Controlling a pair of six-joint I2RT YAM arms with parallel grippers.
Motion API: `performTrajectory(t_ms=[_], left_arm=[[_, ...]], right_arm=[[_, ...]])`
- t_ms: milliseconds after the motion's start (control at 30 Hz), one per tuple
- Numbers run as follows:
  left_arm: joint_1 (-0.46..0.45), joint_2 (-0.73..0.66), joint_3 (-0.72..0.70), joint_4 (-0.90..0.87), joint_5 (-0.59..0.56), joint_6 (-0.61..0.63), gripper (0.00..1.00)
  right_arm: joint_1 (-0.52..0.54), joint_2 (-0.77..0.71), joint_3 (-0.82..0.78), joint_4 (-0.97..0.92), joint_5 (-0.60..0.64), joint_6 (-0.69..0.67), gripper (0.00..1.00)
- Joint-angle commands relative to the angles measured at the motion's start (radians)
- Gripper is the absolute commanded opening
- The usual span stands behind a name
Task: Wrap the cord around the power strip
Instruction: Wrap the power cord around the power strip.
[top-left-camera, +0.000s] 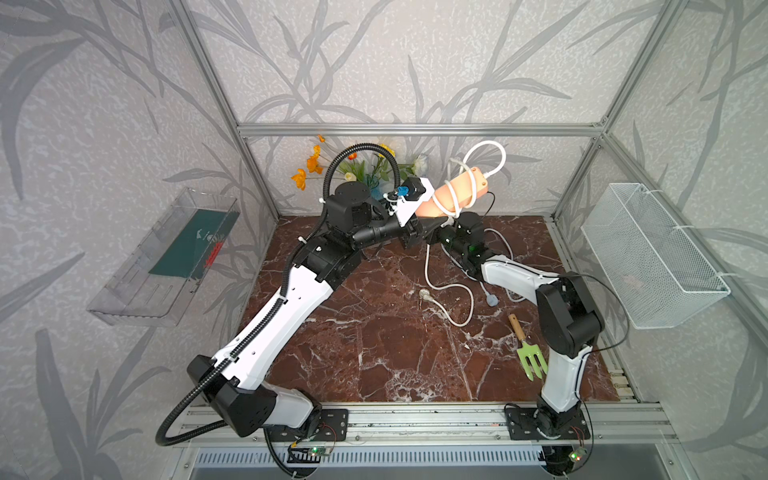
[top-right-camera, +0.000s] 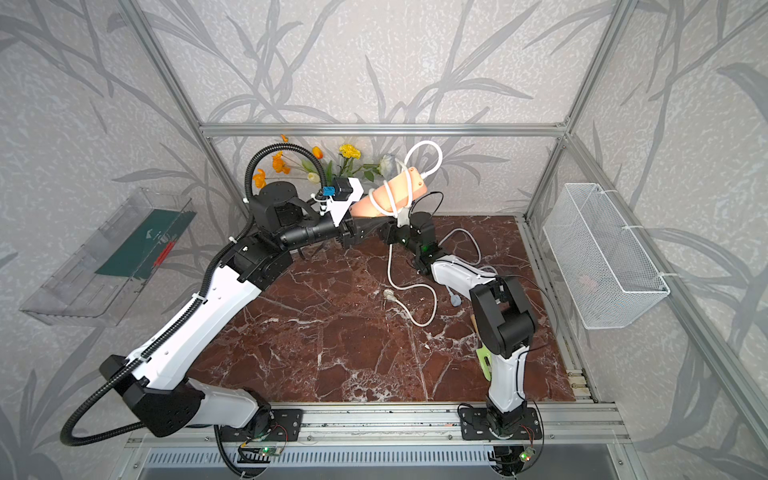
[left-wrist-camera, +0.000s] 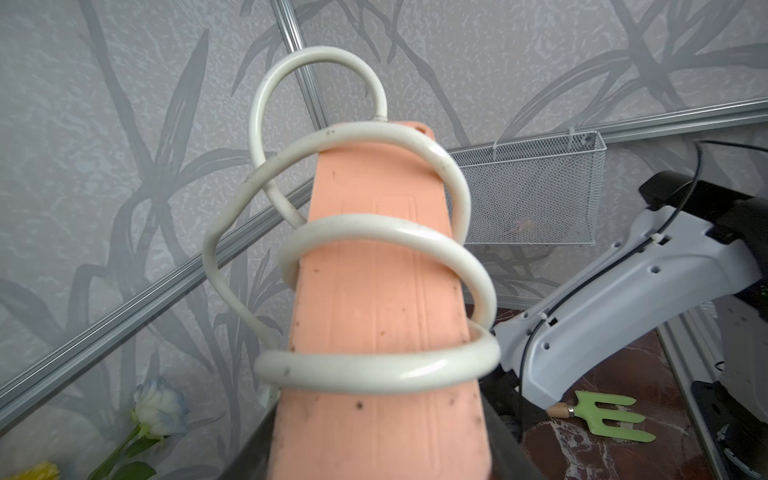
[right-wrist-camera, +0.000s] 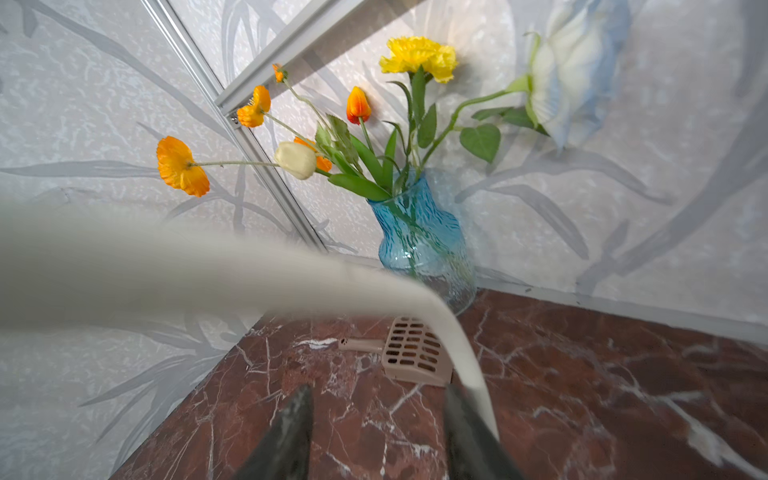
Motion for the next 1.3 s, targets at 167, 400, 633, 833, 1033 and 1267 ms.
performTrajectory(t_ms=[167,400,633,833,1033,1267], left_arm=[[0.016,-0.012,0.026,0.114,-0.074,-0.021,0.0],[0.005,-0.017,0.032,0.113,-0.046,-0.051,0.0],[0.001,-0.011,0.07,0.071,-0.064,-0.042,0.0],[0.002,0.006,0.096,0.071,-0.112,-0.104,0.0],[0.042,0.024,0.125,0.007,-0.191,-0.081,0.0],[0.253,0.127,0.208,-0.263,-0.312,0.024,0.0]], right_arm=[[0.003,-0.283,-0.192,-0.137,0.144,0.001,0.57],[-0.006,-0.162,0.001,-0.277,0.229,-0.08,0.78],[-0.004,0.049,0.212,-0.351,0.263,-0.043,0.8],[0.003,0.187,0.303,-0.325,0.251,-0.016,0.58],[0.03,0.092,0.166,-0.26,0.281,-0.083,0.04],[0.194,-0.295,-0.229,-0.185,0.447,-0.571,0.0]])
